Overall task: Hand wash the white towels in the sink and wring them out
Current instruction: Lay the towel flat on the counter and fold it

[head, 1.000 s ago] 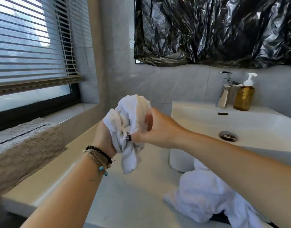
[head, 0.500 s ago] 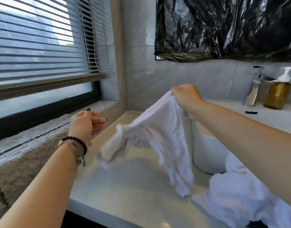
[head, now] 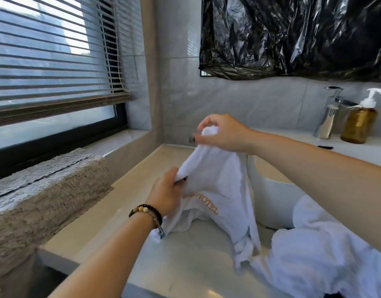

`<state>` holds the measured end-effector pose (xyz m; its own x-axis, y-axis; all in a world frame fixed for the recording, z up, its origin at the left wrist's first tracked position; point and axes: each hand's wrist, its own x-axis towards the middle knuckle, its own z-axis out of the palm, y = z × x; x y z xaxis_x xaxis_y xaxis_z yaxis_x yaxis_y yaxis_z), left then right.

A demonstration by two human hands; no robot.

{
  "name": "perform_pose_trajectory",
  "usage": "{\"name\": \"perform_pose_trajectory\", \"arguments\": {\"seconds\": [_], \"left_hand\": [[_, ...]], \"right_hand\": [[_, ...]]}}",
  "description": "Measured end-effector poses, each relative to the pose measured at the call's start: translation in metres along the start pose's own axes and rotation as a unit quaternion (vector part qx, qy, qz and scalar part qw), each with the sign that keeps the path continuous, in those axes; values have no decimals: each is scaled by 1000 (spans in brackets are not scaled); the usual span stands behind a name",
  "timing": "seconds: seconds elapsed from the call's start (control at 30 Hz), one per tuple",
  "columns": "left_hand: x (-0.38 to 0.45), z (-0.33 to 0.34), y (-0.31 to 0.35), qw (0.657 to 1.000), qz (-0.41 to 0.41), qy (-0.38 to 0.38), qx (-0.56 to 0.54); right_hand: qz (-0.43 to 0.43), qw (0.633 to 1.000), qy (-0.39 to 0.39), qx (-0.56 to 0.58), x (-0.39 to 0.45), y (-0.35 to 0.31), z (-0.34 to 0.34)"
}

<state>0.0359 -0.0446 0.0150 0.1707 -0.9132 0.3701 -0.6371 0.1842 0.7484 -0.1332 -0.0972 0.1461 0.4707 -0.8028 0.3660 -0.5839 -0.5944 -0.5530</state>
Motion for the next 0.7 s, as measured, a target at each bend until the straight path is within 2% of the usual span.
{"name": "perform_pose_trajectory", "arguments": {"seconds": [0.03,0.1,0.13,0.17,0.3,0.37,0.4,0.43,0.47,0.5,0.53,0.6,0.7], "left_hand": [[5,-4,1,999,3,35,-35],[15,-21,12,993,8,89,-72],[20,-31,20,992,16,102,-68],[24,-40,29,992,30,106,-58],[38,-71,61,986,72,143,-50],[43,-91,76,980,51,177,-80],[45,-101,83,975,31,189,-112],[45,-111,87,970,11,194,-144],[43,-119,90,968,-10,187,-166],[41,-125,91,968,-28,170,-184],[38,-129,90,967,-43,150,-201],[38,-130,79,969,-64,137,-197],[43,-113,41,979,-99,155,-87]], "right_hand": [[-19,992,-38,-119,-4,3,-5],[-61,934,-104,-336,-9,10,-11],[-66,911,-115,-390,-8,15,-13],[-57,909,-99,-402,-7,17,-16],[-2,960,75,-272,7,25,-33],[53,985,126,-107,11,30,-34],[96,987,127,24,10,30,-32],[133,972,124,146,8,31,-30],[162,953,117,227,4,30,-29],[176,945,111,252,3,29,-27],[174,950,115,232,3,29,-26],[151,971,146,112,6,24,-22],[177,967,170,-62,3,21,-8]]}}
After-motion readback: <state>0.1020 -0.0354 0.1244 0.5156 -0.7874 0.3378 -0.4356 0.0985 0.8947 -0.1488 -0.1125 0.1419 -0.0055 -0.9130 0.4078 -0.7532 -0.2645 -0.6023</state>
